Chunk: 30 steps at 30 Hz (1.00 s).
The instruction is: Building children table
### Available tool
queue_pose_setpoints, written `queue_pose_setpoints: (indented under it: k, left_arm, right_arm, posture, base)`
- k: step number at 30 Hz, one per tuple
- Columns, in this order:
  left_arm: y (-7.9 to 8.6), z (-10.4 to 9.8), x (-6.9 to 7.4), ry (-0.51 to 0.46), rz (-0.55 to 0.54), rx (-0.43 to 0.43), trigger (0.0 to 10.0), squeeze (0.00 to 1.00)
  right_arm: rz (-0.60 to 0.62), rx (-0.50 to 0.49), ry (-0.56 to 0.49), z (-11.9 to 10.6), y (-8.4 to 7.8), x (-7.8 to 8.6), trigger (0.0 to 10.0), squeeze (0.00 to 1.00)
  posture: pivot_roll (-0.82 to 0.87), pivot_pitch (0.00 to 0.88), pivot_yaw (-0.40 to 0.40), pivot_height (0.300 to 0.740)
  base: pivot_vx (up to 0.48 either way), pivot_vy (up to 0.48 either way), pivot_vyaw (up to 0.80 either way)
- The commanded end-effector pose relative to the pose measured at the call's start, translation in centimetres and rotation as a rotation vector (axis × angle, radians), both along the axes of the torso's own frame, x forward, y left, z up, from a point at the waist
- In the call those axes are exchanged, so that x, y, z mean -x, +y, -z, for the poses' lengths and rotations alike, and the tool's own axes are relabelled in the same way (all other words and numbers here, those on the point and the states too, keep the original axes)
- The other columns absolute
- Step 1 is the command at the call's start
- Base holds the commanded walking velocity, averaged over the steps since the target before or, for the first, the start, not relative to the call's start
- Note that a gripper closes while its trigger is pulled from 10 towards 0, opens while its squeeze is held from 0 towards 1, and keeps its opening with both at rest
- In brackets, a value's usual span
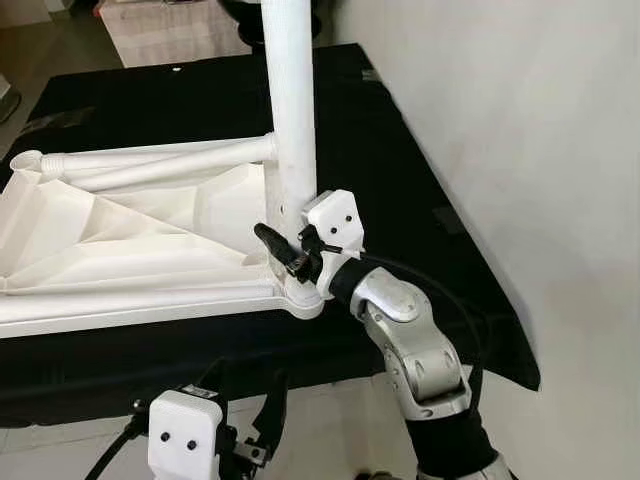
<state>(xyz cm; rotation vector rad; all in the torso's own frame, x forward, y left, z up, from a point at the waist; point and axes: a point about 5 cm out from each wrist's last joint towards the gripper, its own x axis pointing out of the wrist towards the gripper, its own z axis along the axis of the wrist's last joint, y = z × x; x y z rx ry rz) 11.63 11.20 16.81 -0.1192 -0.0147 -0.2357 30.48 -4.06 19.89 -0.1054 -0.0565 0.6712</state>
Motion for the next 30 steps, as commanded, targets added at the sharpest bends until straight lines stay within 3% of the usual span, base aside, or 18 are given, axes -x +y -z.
queue_pose_setpoints:
  k: [1,2,4,7,9,13,14,17,18,23,26,27,28,30]
  left_arm:
    - [0.2,0.4,-0.1,0.019,-0.017,-0.008,10.0,0.00]
    - [0.2,0.4,-0.1,0.019,-0.017,-0.008,10.0,0.00]
    - [0.4,0.6,-0.3,0.024,-0.030,-0.018,10.0,0.00]
    - [0.5,0.7,-0.3,0.025,-0.035,-0.021,10.0,0.00]
    - [0.9,1.0,-0.8,0.027,-0.055,-0.035,10.0,0.00]
    - [1.3,1.2,-1.4,0.027,-0.070,-0.055,10.0,0.00]
    - [1.6,1.4,-1.7,0.035,-0.083,-0.060,10.0,0.00]
    - [1.6,1.4,-1.8,0.036,-0.086,-0.061,10.0,0.00]
    - [1.7,1.5,-1.9,0.032,-0.090,-0.068,10.0,0.00]
    - [2.4,1.7,-2.5,0.026,-0.129,-0.090,10.0,0.00]
    - [3.0,2.0,-2.8,0.038,-0.165,-0.107,10.0,0.00]
    - [3.2,2.1,-2.8,0.041,-0.181,-0.118,10.0,0.00]
    - [3.5,2.3,-2.9,0.049,-0.206,-0.136,10.0,0.00]
    - [3.9,2.6,-3.0,0.058,-0.234,-0.157,10.0,0.00]
  right_arm:
    - [0.095,-0.014,-0.012,-0.4,-1.4,-0.5,10.0,1.00]
    - [0.095,-0.014,-0.012,-0.4,-1.4,-0.5,10.0,1.00]
    - [0.225,0.015,-0.040,-0.3,-4.5,-1.3,10.0,1.00]
    - [0.273,0.030,-0.054,-0.2,-5.6,-1.5,10.0,1.00]
    - [0.341,0.061,-0.063,0.1,-8.0,-1.4,10.0,1.00]
    - [0.288,0.020,-0.021,0.8,-8.0,0.3,10.0,1.00]
    - [0.190,-0.016,0.015,1.3,-7.3,1.8,10.0,0.90]
    - [0.167,-0.022,0.020,1.4,-7.1,2.1,10.0,0.90]
    - [0.149,-0.037,0.037,1.8,-7.0,2.6,10.0,0.71]
    - [0.175,-0.122,0.061,2.3,-8.2,4.4,10.0,0.72]
    - [0.188,-0.132,0.045,2.4,-8.9,5.1,10.0,0.65]
    - [0.194,-0.132,0.047,2.7,-9.1,5.4,10.0,0.26]
    - [0.210,-0.125,0.056,3.2,-9.4,5.8,10.0,0.00]
    - [0.225,-0.117,0.068,3.8,-9.6,6.2,10.0,0.00]
  posture:
    - [0.10,0.193,0.002,0.740]
    - [0.10,0.193,0.002,0.740]
    - [0.10,0.191,0.004,0.740]
    - [0.10,0.191,0.004,0.740]
    - [0.08,0.176,0.011,0.740]
    - [0.07,0.162,0.016,0.740]
    - [0.07,0.159,0.017,0.740]
    - [0.07,0.159,0.017,0.740]
    - [0.06,0.149,0.015,0.740]
    - [0.06,0.136,0.019,0.740]
    - [0.05,0.128,0.024,0.740]
    - [0.05,0.124,0.026,0.740]
    - [0.04,0.114,0.029,0.740]
    - [0.04,0.114,0.029,0.740]
  base:
    - [0.000,0.000,0.00]
    - [0.000,0.000,0.00]
    - [0.000,0.000,0.00]
    - [0.000,0.000,0.00]
    - [0.000,0.000,0.00]
    - [0.000,0.000,0.00]
    - [0.000,0.000,0.00]
    - [0.000,0.000,0.00]
    - [0.000,0.000,0.00]
    - [0.000,0.000,0.00]
    - [0.000,0.000,0.00]
    - [0.000,0.000,0.00]
    - [0.000,0.000,0.00]
    - [0.000,0.000,0.00]
